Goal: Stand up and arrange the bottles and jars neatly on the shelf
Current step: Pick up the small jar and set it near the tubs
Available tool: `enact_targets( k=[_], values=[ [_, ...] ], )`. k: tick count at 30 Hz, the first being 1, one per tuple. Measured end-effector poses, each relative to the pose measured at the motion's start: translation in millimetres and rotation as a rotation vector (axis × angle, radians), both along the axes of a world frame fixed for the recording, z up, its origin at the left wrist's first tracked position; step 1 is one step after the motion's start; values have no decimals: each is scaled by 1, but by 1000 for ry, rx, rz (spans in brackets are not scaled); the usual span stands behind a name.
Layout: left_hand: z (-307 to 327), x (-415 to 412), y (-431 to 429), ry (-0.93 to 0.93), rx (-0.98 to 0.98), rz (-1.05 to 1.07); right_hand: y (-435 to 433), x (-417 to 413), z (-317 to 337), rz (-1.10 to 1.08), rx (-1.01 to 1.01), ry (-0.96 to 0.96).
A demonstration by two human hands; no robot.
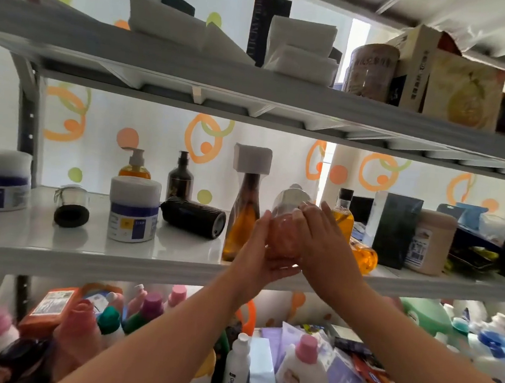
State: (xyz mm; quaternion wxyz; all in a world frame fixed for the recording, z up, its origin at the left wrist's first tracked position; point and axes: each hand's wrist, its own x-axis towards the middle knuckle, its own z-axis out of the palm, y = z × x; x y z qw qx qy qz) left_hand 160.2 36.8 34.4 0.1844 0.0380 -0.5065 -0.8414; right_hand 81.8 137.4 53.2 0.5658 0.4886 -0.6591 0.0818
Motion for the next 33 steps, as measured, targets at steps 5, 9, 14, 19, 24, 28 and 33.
enact_targets(
  k=[5, 9, 14, 19, 24, 28, 33],
  values=[
    [-5, 14, -2, 21, 78, -20, 4, 22, -19, 69, -23, 47],
    [-11, 34, -11, -27, -28, -30, 0, 33, -32, 144, -75, 87],
    [-21, 61, -32, -40, -131, 39, -20, 49, -45, 186, -90, 107],
    [-28, 90, -58, -15, -144, 72, -47, 75, -48, 248, -122, 157],
    [-32, 116, -81, 27, -158, 177, -73, 97, -50, 341, -135, 142],
    [-39, 133, -96, 57, -162, 244, -90, 110, -52, 393, -99, 57],
    [-43, 139, -102, 7, -223, 385, -104, 115, -60, 398, -67, -40]
  ],
)
